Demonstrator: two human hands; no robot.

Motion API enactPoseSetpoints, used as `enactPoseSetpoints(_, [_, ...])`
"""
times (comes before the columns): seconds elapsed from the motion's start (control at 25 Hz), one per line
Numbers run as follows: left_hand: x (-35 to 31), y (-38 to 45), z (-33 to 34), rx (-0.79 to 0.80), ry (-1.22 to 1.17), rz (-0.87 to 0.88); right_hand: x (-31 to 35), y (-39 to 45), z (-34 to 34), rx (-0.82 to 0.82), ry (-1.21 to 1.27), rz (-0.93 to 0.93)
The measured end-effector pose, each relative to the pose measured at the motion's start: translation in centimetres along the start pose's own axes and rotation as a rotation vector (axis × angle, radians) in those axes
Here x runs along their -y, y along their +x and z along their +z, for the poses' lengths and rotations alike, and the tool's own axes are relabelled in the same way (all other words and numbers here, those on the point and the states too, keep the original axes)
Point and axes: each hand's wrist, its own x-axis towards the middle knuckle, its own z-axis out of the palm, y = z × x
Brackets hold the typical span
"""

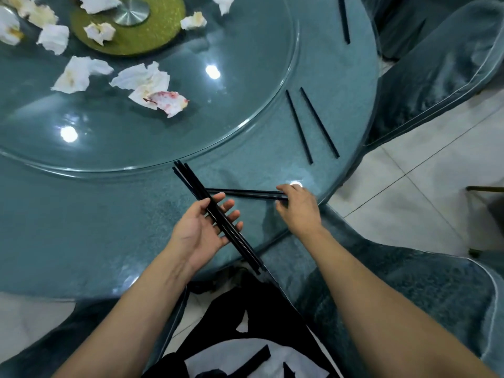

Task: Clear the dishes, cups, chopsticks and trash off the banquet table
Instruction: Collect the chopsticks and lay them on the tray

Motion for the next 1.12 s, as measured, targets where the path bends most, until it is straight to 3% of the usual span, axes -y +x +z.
enactPoseSetpoints(0.4, [-0.1, 0.4, -0.7, -0.057, -0.054, 0.022, 0.1, 2.1, 1.5, 0.047, -0.215, -0.064])
enactPoseSetpoints(0.92, [-0.2, -0.7, -1.5, -0.053, -0.036, 0.035, 1.1, 0.6, 1.9, 0.142, -0.144, 0.091])
enactPoseSetpoints(1.12, [-0.2, -1.3, -1.7, -0.031, -0.009, 0.035, 2.2, -1.8, 1.1, 0.159, 0.045, 0.130])
